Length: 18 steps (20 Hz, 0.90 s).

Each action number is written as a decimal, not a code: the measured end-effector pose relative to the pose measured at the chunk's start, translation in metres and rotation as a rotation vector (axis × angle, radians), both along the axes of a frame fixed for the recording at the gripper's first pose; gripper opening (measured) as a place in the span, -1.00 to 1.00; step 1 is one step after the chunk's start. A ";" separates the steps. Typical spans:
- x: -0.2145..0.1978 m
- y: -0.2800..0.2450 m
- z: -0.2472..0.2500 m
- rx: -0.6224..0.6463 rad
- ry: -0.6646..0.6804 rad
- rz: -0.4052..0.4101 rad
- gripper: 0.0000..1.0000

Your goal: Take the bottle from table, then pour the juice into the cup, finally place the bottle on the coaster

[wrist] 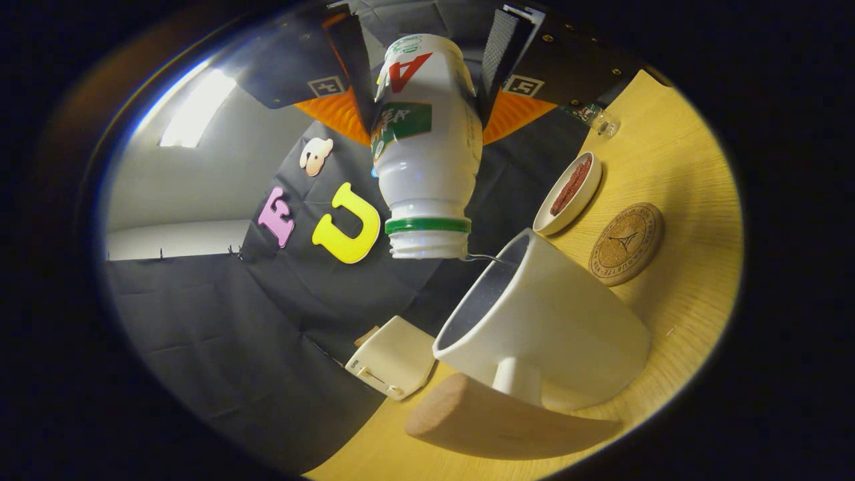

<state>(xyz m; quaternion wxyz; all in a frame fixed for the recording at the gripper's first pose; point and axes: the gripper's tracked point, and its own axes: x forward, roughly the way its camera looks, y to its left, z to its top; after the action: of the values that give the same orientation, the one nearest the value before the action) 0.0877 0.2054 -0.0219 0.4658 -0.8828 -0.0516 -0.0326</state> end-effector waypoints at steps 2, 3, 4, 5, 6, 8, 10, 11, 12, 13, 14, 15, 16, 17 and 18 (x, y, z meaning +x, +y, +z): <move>-0.001 0.001 -0.001 -0.008 0.004 0.001 0.42; -0.001 0.000 -0.001 -0.013 0.005 0.002 0.42; -0.001 0.001 -0.002 -0.018 0.006 0.004 0.41; -0.002 0.001 -0.002 -0.021 0.007 0.005 0.41; -0.002 0.001 -0.003 -0.026 0.009 0.006 0.41; -0.003 0.001 -0.005 -0.037 0.014 0.007 0.41; 0.000 0.003 -0.005 -0.048 0.015 0.008 0.41; 0.000 0.003 -0.006 -0.051 0.017 0.008 0.42; 0.001 0.003 -0.007 -0.054 0.018 0.007 0.42; 0.002 0.003 -0.006 -0.055 0.019 0.005 0.41; 0.002 0.002 -0.006 -0.053 0.020 0.003 0.42; 0.003 0.003 -0.006 -0.044 0.023 0.001 0.42; 0.004 0.001 -0.007 -0.019 0.033 -0.004 0.42; 0.006 -0.002 -0.010 0.024 0.049 -0.013 0.42; 0.006 -0.006 -0.014 0.085 0.069 -0.023 0.42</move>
<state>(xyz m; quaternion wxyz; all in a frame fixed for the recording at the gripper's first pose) 0.0935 0.1994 -0.0355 0.5040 -0.8633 -0.0242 -0.0097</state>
